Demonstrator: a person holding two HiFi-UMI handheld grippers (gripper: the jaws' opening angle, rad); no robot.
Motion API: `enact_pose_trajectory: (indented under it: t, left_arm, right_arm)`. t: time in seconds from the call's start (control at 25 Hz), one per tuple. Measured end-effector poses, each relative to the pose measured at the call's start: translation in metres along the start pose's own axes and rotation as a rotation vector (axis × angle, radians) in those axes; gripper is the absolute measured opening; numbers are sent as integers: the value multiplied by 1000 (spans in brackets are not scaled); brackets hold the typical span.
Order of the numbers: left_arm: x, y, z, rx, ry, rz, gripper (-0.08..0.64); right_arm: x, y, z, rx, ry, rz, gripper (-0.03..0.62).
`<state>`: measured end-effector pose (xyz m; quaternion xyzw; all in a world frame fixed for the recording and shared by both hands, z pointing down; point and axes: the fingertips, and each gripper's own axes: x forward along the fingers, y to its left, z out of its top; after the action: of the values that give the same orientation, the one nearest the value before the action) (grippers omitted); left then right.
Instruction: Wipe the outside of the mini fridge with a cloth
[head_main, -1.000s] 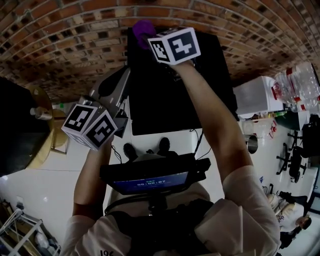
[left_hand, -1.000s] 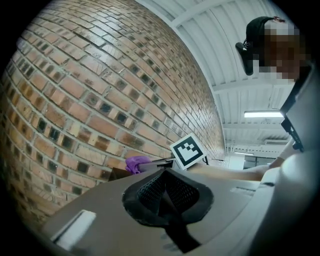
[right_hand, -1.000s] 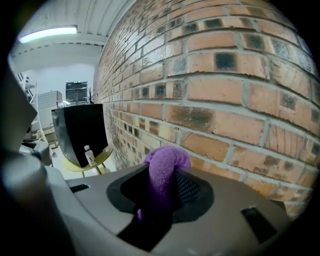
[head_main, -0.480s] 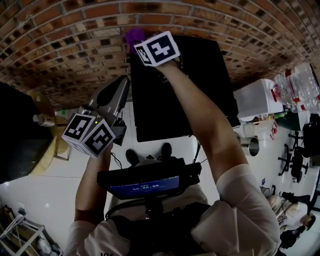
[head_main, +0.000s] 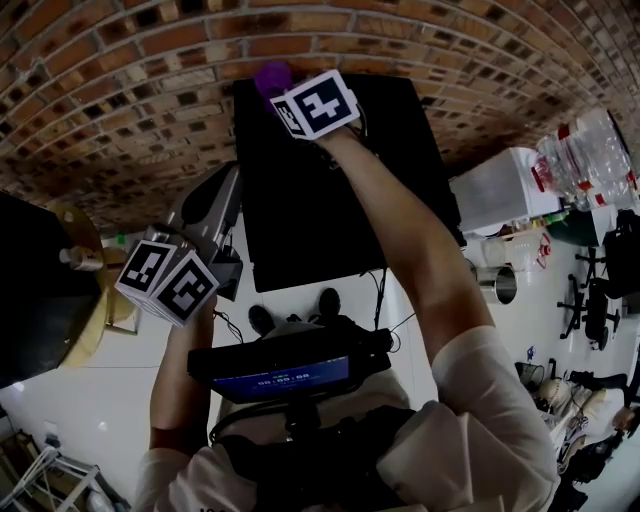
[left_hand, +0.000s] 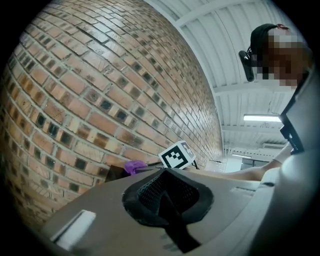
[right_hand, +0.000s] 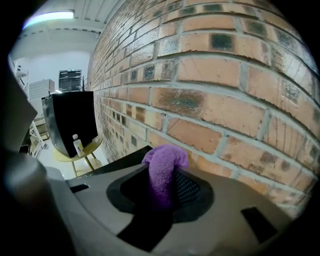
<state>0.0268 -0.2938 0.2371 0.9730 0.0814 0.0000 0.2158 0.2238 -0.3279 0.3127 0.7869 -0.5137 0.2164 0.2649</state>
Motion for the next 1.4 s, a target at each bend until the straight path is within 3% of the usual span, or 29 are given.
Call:
enact_pose_trajectory:
  t: [0.44,0.92,1.4]
  left_arm:
    - [25,-27,0,-10,-2,-46,6]
    - [45,-55,-7,7,14,-50,5]
    - [41,-65,-14,12,20,-23,6]
  right_arm:
    - [-39,-78,-40,-2,38,-89,132]
    - [-76,-169,-98,85,65,-167,132]
    - [-103,-214,-131,157,68,-232,130]
